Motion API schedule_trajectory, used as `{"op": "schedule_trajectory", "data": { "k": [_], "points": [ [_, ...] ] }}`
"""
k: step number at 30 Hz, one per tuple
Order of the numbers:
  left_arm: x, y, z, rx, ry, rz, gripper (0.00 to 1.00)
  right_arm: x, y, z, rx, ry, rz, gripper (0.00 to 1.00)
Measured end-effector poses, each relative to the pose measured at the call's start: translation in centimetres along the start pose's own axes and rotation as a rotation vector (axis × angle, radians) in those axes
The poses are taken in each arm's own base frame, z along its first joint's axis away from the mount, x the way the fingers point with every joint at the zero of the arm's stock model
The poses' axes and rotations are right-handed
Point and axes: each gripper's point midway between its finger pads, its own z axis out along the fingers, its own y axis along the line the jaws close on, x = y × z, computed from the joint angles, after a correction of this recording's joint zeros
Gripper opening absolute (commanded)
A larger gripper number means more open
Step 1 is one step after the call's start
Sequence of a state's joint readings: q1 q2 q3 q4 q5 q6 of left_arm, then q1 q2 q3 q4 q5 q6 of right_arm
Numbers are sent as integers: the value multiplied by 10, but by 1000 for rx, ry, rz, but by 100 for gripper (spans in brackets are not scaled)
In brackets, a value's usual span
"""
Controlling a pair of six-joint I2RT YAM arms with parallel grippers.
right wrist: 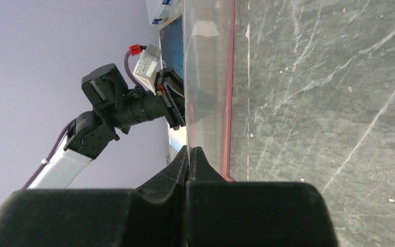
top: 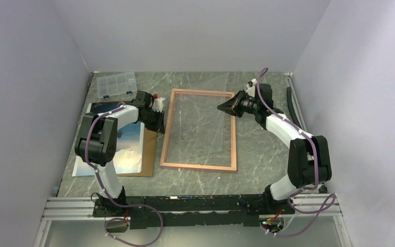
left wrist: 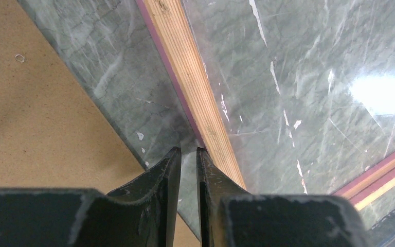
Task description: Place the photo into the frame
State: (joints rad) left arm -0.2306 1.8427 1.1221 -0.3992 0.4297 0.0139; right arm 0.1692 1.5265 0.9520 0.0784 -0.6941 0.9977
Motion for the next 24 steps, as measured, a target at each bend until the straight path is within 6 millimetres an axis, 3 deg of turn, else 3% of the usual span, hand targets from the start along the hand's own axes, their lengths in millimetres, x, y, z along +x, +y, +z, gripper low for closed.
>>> {"op": "schedule_trajectory", "data": {
  "k": [24],
  "points": [
    [0,1,0,-2,-1,1,22,-5,5,8,-53,48,-20,0]
  ]
}}
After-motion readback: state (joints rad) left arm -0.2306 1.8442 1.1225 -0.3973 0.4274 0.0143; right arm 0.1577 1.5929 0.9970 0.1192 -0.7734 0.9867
